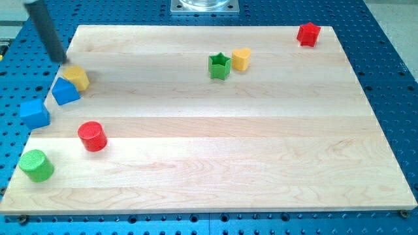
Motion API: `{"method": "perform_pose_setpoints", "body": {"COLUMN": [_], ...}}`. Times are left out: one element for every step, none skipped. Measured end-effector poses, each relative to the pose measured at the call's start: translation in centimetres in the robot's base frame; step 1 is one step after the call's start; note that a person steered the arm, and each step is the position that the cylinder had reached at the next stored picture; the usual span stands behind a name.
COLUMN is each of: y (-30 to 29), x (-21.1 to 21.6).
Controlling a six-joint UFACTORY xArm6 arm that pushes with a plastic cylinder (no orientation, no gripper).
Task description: Push the cube upwards
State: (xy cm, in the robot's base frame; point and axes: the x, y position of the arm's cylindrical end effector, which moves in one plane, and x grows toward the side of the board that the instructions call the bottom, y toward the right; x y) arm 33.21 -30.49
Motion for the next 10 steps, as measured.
{"method": "perform_pose_setpoints", "body": {"y": [0.0, 0.0, 0.0, 0.2, 0.7, 0.8, 4.4, 8.9, 9.8, 4.4], "x": [4.7, 6.5, 8.6, 8.6, 9.3, 9.7, 10.9, 12.7, 12.7, 15.0]}}
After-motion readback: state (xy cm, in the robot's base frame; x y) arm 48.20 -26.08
